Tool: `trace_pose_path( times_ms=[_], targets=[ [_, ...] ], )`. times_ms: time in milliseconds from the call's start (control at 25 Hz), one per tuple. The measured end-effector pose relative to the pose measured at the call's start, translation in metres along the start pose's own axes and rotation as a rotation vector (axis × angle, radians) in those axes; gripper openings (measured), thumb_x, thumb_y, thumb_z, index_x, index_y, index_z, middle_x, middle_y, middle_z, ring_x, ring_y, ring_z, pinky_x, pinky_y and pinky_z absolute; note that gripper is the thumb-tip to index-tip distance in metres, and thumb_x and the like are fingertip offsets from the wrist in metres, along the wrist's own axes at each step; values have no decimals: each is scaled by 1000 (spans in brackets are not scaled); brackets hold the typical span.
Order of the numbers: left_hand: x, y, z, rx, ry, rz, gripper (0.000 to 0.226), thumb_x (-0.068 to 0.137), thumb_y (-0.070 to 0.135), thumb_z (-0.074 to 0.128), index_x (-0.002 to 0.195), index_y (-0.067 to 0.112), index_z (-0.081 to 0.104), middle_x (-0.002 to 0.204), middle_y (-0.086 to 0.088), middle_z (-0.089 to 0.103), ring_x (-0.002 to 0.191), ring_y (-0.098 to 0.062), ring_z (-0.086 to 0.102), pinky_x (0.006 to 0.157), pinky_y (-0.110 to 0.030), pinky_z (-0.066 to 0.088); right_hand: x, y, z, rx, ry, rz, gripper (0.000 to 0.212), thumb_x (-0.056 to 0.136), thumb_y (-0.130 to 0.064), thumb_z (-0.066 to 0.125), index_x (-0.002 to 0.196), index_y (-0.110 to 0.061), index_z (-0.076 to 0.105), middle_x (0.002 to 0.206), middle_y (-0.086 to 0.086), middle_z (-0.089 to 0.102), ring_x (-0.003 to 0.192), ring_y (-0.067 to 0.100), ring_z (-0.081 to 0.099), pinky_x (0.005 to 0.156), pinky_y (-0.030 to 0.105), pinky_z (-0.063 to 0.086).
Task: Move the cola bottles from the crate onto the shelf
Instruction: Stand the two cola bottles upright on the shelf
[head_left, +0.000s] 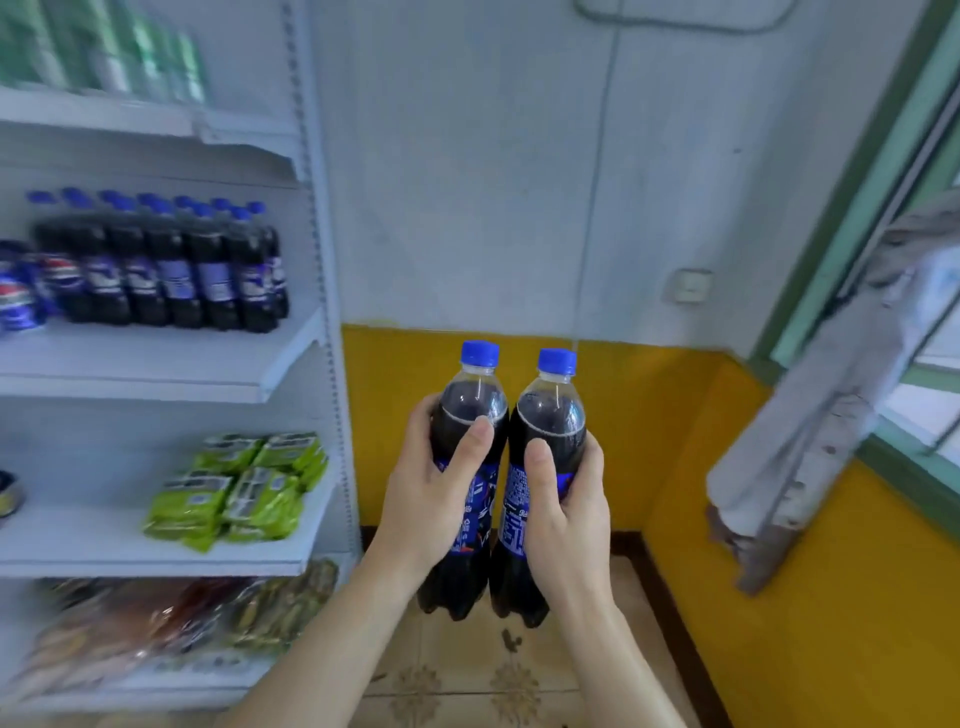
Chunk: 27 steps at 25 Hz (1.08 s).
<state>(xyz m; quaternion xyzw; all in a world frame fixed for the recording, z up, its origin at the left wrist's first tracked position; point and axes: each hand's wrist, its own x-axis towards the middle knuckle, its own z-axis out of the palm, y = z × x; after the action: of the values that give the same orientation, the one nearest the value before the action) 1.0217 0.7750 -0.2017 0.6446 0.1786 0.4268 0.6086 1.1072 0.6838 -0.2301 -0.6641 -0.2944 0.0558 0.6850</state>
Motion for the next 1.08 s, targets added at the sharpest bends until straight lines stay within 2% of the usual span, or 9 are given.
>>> trace_pose_path(
  times_ms=[240,360,480,560,680,840,960,1080],
  targets=[
    [-14,10,-106,67,223,-4,42,82,57,68,119,41,57,116,12,71,111,-11,67,101,-48,51,-30,-14,98,97,-220,-16,62,89,-66,55,142,-36,41,115,-30,65,109,1,66,89,37,58],
    [-18,19,-149,95,332,15,38,85,53,71,117,40,57,112,18,70,107,-3,66,98,-35,51,-38,-22,139,140,-367,-39,63,90,-57,56,145,-34,37,115,-36,62,110,-5,63,87,25,53],
    [-16,26,-182,115,417,12,39,81,51,67,116,40,56,109,23,69,103,5,65,88,-20,48,-38,-26,175,165,-472,-71,67,93,-55,61,149,-29,36,121,-35,61,114,-8,61,88,18,50],
    [-11,24,-202,132,454,7,40,84,51,71,118,39,56,113,20,69,107,1,65,93,-26,49,-34,-26,198,187,-523,-73,67,91,-51,63,148,-28,37,124,-32,62,115,-7,61,89,16,50],
    [3,19,-228,165,505,0,43,82,52,72,121,40,56,115,18,69,110,-3,65,100,-38,51,-24,-24,230,217,-580,-56,61,91,-49,67,144,-32,41,124,-24,64,116,-4,61,92,22,50],
    [31,22,-256,214,574,34,31,81,47,72,108,53,59,112,21,70,107,1,65,95,-31,50,-1,-23,275,228,-642,-64,60,90,-50,68,141,-31,43,120,-24,64,113,-3,62,94,26,51],
    [50,24,-275,213,603,57,28,90,34,71,113,47,61,114,18,71,110,-2,65,98,-33,50,17,-24,305,229,-712,-89,53,93,-37,68,139,-30,43,113,-31,63,109,-8,61,88,14,50],
    [63,23,-298,216,633,78,27,93,28,68,114,44,61,114,18,71,110,-1,65,96,-30,50,28,-24,339,221,-781,-105,51,94,-36,68,138,-31,43,115,-25,63,108,-9,61,85,15,49]
  ],
)
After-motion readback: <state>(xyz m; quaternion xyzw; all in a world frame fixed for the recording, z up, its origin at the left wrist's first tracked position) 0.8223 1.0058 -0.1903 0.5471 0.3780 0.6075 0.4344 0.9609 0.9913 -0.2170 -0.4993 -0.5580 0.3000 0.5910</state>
